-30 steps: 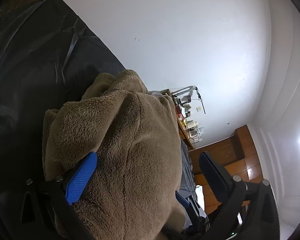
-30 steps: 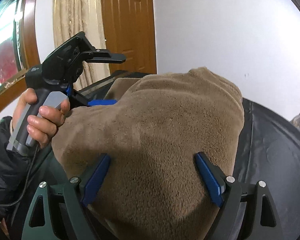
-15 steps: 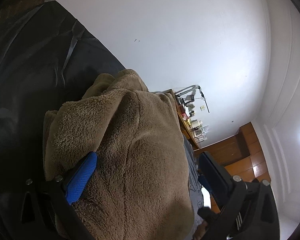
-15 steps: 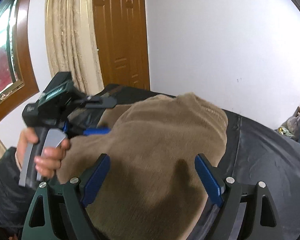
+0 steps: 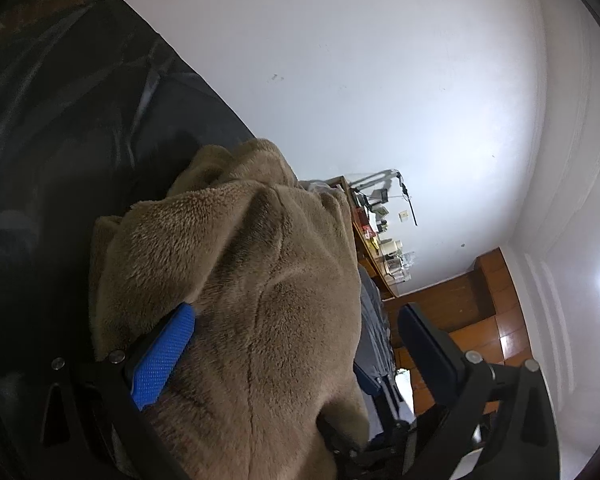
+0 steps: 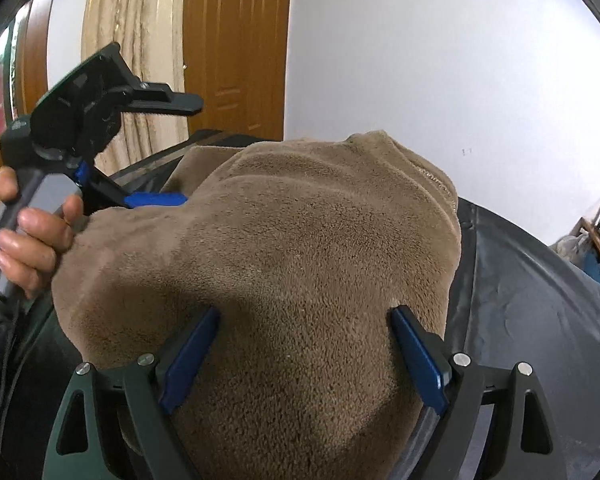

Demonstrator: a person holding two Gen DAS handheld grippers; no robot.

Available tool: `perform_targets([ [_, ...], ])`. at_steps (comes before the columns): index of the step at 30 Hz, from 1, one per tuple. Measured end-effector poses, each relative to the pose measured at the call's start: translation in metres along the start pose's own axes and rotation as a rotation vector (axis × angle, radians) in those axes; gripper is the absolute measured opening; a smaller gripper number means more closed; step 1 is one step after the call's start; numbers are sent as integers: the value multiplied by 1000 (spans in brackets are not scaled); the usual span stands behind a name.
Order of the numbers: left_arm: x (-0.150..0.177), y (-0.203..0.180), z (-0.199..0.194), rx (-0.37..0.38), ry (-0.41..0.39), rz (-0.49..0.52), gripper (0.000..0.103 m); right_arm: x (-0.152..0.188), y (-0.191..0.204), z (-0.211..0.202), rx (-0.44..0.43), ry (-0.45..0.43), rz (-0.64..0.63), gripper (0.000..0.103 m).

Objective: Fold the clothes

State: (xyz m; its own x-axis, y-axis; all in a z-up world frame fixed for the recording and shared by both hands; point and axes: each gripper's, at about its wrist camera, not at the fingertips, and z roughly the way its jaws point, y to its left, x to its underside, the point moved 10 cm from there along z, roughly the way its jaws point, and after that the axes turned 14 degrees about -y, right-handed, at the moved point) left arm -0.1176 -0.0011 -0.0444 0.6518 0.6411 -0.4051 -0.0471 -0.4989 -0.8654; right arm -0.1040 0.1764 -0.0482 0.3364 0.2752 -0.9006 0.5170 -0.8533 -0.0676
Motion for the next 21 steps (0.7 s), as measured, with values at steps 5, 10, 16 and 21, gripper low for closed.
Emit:
perform_targets([
  [5, -23, 5, -28, -154, -89, 96, 102, 2, 0, 1, 6, -11, 13, 90],
  [10, -31, 30, -32, -252, -84, 78, 102, 4, 1, 3, 3, -11, 20, 90],
  [16, -21, 45, -19, -233, -12, 33, 102, 2, 1, 4, 0, -13, 26, 90],
  [21, -12, 39, -5, -156, 53, 26, 102, 3, 1, 6, -4, -15, 33, 90],
])
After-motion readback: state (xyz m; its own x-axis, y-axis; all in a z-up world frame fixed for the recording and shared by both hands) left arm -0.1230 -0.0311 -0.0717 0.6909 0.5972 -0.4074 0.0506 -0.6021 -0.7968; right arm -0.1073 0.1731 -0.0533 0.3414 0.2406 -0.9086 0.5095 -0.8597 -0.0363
